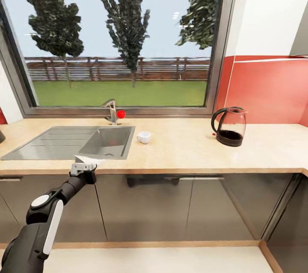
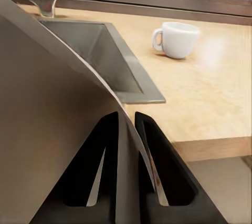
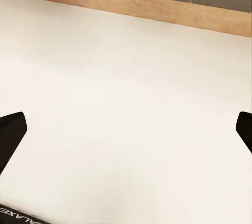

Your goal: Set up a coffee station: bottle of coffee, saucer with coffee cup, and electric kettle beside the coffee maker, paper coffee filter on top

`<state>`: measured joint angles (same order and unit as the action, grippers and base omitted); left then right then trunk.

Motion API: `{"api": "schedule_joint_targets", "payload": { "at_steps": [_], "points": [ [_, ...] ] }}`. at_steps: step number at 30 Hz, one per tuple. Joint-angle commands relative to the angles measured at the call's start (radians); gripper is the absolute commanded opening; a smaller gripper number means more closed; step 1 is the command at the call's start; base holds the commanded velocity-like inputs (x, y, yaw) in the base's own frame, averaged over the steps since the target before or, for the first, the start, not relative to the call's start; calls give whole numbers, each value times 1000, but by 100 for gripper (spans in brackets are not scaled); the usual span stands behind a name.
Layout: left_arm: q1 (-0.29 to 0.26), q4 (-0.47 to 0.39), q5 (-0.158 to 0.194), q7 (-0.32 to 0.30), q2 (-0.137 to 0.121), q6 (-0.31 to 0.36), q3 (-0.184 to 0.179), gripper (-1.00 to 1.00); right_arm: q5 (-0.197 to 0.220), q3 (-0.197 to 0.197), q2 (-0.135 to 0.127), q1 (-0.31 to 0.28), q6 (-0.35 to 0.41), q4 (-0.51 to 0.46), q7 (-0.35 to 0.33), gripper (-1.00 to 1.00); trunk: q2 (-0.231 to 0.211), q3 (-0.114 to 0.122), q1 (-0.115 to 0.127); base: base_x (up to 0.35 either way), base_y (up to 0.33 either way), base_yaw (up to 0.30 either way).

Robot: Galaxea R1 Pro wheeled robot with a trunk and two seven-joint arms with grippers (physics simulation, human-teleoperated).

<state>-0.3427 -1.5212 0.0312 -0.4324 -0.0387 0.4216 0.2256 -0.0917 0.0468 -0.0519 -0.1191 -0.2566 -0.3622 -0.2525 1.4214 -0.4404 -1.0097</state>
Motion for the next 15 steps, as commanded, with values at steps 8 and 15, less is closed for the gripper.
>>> {"api": "schedule_joint_targets", "payload": {
  "at_steps": [8, 15],
  "points": [
    [-1, -1, -1, -6, 0, 6, 2, -100, -10, 2, 0, -1, -5, 0, 2, 100, 1, -1, 0, 0, 0, 272],
    [-1, 0, -1, -6, 0, 6, 2, -100, -10, 2, 0, -1, -5, 0, 2, 100, 1, -1, 0, 0, 0, 272]
  ]
}}
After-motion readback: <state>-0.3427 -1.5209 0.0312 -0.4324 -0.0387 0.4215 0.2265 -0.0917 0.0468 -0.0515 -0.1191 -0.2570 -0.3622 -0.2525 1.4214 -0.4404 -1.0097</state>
